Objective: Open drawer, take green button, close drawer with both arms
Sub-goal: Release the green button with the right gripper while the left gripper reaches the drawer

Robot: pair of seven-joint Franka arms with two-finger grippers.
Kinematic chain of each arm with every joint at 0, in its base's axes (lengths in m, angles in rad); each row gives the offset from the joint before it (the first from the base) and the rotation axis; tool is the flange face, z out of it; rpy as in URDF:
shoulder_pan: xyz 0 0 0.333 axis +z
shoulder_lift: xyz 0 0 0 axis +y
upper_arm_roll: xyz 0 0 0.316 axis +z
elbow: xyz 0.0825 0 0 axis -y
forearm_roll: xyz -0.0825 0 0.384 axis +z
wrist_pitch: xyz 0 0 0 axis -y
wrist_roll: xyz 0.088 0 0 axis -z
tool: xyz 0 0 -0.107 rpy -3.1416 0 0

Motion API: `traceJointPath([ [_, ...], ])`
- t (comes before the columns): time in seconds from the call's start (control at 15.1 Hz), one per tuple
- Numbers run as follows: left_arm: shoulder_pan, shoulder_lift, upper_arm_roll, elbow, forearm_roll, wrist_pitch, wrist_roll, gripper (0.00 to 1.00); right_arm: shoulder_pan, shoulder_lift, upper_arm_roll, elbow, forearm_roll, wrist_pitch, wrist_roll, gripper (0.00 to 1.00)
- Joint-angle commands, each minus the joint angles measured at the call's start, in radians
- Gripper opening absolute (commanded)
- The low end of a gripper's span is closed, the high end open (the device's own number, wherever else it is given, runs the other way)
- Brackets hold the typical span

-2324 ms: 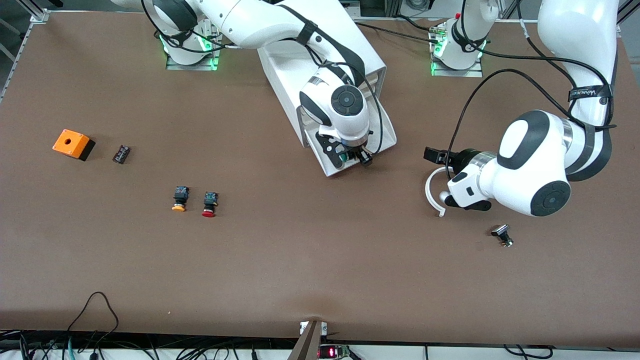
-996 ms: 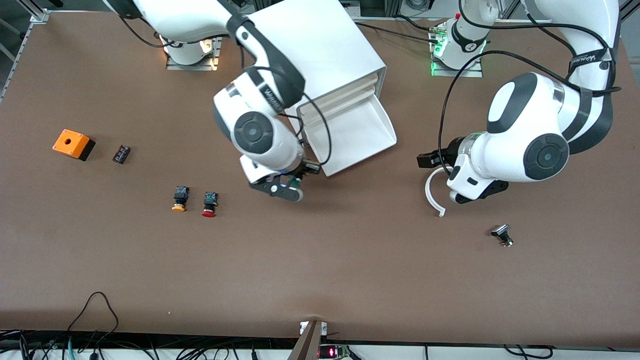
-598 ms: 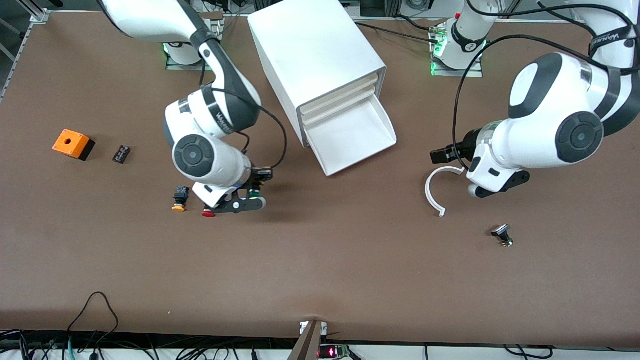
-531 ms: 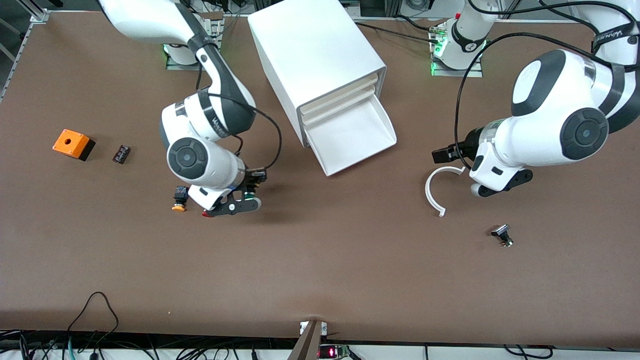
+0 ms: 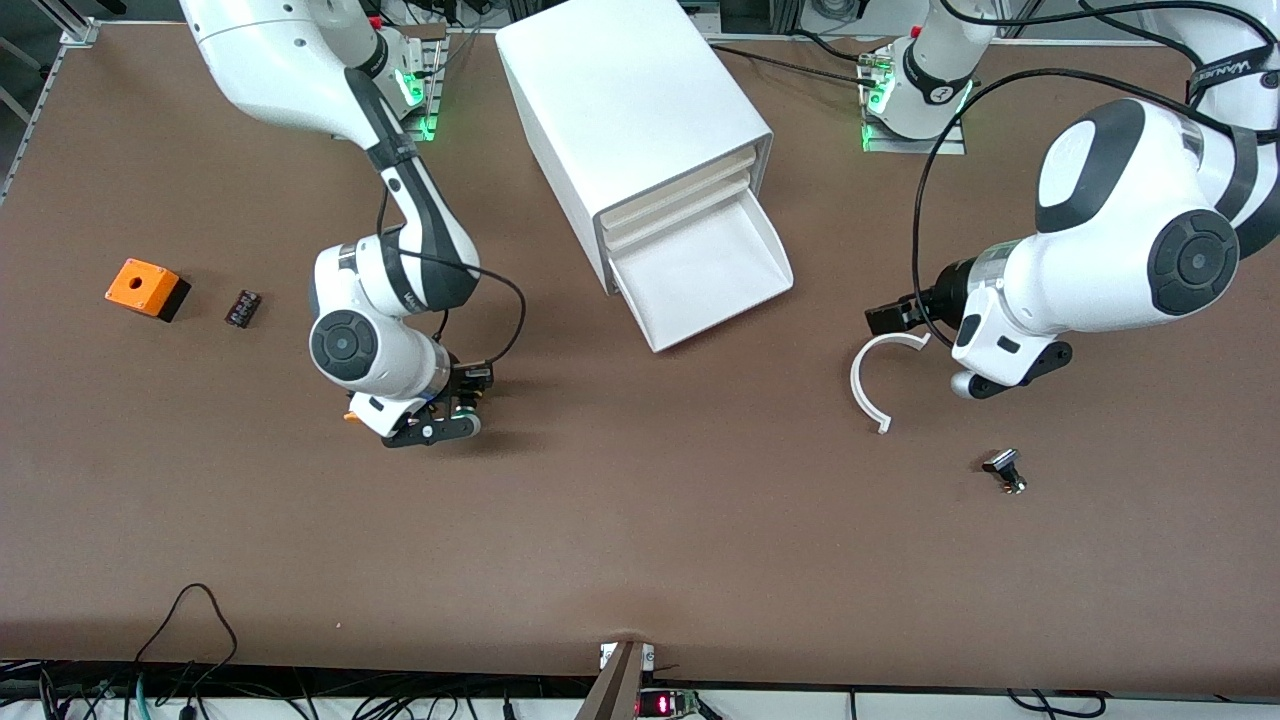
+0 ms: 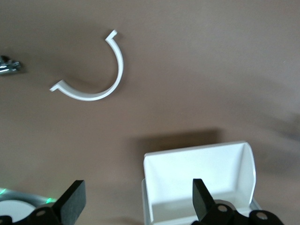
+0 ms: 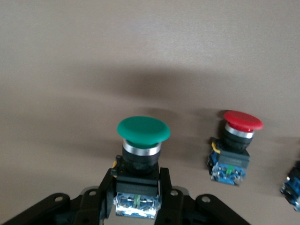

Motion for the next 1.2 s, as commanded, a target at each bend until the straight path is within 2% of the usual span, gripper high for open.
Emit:
traceJointPath([
  [0.0,-0.098,-0.009,0.001,-0.135,-0.011,0.164,-0.088,1.0,-0.007,0.043,0.008,-0.007,0.04,0.088,-0.016,0.0],
  [0.13,-0.135,-0.004,0.001,-0.177,0.002,0.244,-0.108,0.99,-0.005,0.061,0.009,-0.004,0.082,0.105,-0.004,0.0],
  [0.2,-0.163,0.016,0.001,-0.207,0.009,0.328,-0.117,0.99,-0.002,0.072,0.009,-0.001,0.088,0.107,-0.002,0.0],
  [0.27,-0.184,0.043,0.001,-0.24,0.022,0.414,-0.125,0.99,-0.007,0.084,0.011,-0.001,0.088,0.107,-0.002,0.15],
  [0.33,-0.212,0.074,0.001,-0.267,0.031,0.489,-0.136,0.99,-0.008,0.089,0.011,0.001,0.089,0.105,0.0,0.52],
  [0.4,-0.235,0.094,0.001,-0.286,0.038,0.555,-0.162,0.99,-0.008,0.087,0.011,0.001,0.089,0.104,0.0,0.8],
  [0.46,-0.265,0.121,0.001,-0.298,0.054,0.623,-0.197,0.99,-0.01,0.087,0.009,0.001,0.089,0.105,0.001,0.99],
  [0.66,-0.304,0.163,0.001,-0.294,0.147,0.673,-0.295,0.99,-0.033,0.064,0.008,0.041,0.089,0.065,-0.013,1.0],
  [0.93,-0.33,0.198,0.002,-0.297,0.247,0.671,-0.371,0.99,-0.045,-0.054,-0.001,0.045,0.083,0.005,-0.014,1.0],
  [1.13,-0.339,0.218,-0.002,-0.3,0.244,0.662,-0.363,0.99,-0.043,-0.129,-0.053,0.044,0.071,-0.039,-0.029,1.0],
])
